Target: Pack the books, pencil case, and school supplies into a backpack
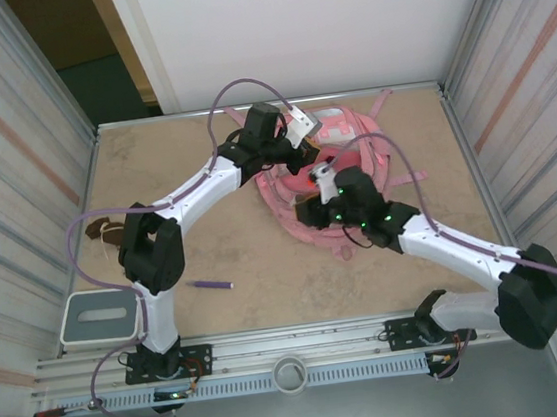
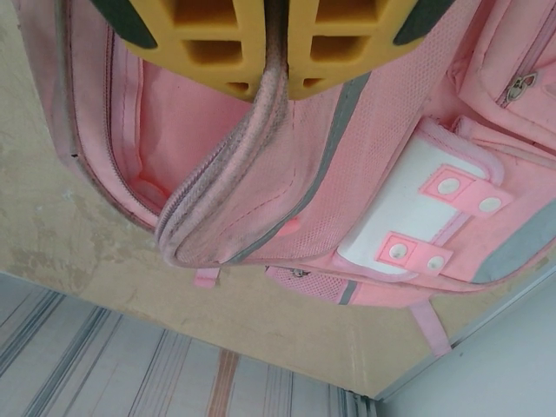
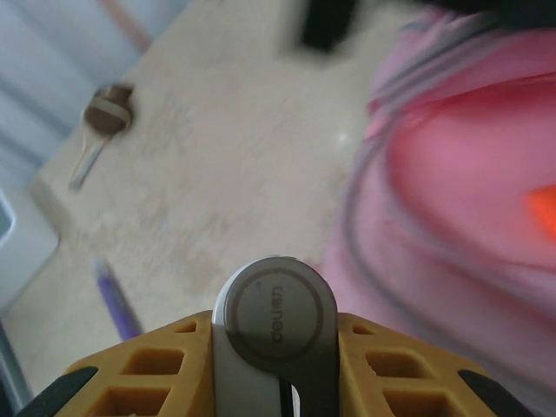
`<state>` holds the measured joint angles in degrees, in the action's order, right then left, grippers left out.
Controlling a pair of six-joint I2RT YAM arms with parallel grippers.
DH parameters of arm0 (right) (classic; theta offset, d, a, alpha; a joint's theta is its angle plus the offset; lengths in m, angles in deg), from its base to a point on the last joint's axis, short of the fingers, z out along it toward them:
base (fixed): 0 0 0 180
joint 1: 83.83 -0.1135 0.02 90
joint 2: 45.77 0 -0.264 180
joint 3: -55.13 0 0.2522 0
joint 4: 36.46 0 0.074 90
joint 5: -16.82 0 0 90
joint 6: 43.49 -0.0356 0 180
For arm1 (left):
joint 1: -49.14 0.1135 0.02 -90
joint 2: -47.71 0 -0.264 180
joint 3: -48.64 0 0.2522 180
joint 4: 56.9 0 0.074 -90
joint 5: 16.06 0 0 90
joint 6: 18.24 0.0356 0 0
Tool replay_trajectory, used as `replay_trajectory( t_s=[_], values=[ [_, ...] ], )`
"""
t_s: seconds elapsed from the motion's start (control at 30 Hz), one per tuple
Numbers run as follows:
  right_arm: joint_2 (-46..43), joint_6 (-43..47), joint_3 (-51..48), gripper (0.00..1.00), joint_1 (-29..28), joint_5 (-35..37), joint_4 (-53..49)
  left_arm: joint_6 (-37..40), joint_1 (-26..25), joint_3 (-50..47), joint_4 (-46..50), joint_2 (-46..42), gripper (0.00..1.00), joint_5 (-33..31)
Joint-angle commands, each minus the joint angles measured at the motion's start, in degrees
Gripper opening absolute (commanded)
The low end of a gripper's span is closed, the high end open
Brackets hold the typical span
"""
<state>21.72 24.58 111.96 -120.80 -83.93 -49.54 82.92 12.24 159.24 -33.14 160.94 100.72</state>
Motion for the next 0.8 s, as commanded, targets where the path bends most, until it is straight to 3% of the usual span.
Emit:
replay_trajectory(
  t_s=[0.0, 0.17, 0.37, 0.57, 0.77],
  values=[
    [-2.1, -7.5, -1.4, 0.30, 5.5, -1.7, 0.7, -1.4, 0.6, 0.9, -2.9, -3.7, 0.00, -0.7],
    [-1.1, -14.5, -0.4, 0.30, 13.1, 3.3, 3.0, -2.1, 0.6, 0.7, -3.2, -3.5, 0.00, -0.4],
    [10.3, -19.7, 4.9, 0.32, 17.1, 6.8, 6.5, -2.9, 0.4, 1.3, -3.0, -2.8, 0.00, 0.8],
    [14.3, -20.2, 9.5, 0.59, 18.4, 7.3, 4.3, -2.8, 0.1, 1.1, -2.6, -3.4, 0.00, 0.9],
    [6.0, -17.8, 5.0, 0.67, 18.3, 7.4, 1.7, -2.6, 0.1, -0.1, -3.2, -3.6, 0.00, 0.5]
  ],
)
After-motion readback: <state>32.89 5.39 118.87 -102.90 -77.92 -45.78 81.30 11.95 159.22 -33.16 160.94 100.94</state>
